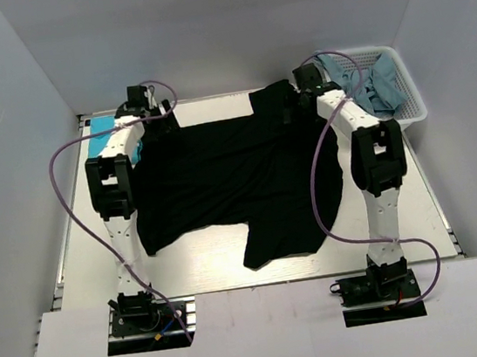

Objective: Fold and stack the t-shirts
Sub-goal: Flatten out the tshirt

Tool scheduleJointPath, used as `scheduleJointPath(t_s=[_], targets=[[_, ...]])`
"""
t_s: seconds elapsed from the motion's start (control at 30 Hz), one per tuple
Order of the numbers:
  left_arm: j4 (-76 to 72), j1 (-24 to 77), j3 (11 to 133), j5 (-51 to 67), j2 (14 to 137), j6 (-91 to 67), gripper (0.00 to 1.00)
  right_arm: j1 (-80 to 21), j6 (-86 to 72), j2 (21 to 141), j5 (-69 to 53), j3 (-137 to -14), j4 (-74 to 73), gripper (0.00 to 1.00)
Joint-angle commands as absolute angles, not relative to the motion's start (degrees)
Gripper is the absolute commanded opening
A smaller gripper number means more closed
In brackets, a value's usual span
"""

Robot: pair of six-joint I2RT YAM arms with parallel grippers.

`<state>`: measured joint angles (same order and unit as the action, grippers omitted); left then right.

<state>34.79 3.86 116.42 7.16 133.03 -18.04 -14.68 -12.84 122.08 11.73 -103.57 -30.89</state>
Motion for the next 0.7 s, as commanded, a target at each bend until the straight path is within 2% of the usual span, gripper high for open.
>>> scheduleJointPath(t_s=[0.0, 0.3, 0.43, 0.5, 0.67], targets=[[37.18, 5.45, 118.48, 5.54, 134.82, -16.79, 0.99, -15.73, -11.69, 127.59, 12.39, -110.11, -30.84, 0.90], [33.14, 5.98, 119.53, -0.79, 141.06, -18.27, 0.99, -15.38, -11.87, 139.03, 13.27, -121.98, -30.85, 0.90], [33.92, 5.98, 128.99, -3.86, 147.12, -21.35, 0.99, -15.21, -11.87, 142.90, 11.17, -123.84, -28.23, 0.90], [31.92, 5.19, 129.90, -4.39, 149.06, -23.90, 0.99, -15.12, -11.52, 143.96, 9.77, -124.01, -24.81, 0.90], [21.56, 2.99, 129.01, 1.40, 151.25, -29.53, 0.99, -14.07, -10.54, 149.58, 7.56, -129.19, -20.13, 0.90]])
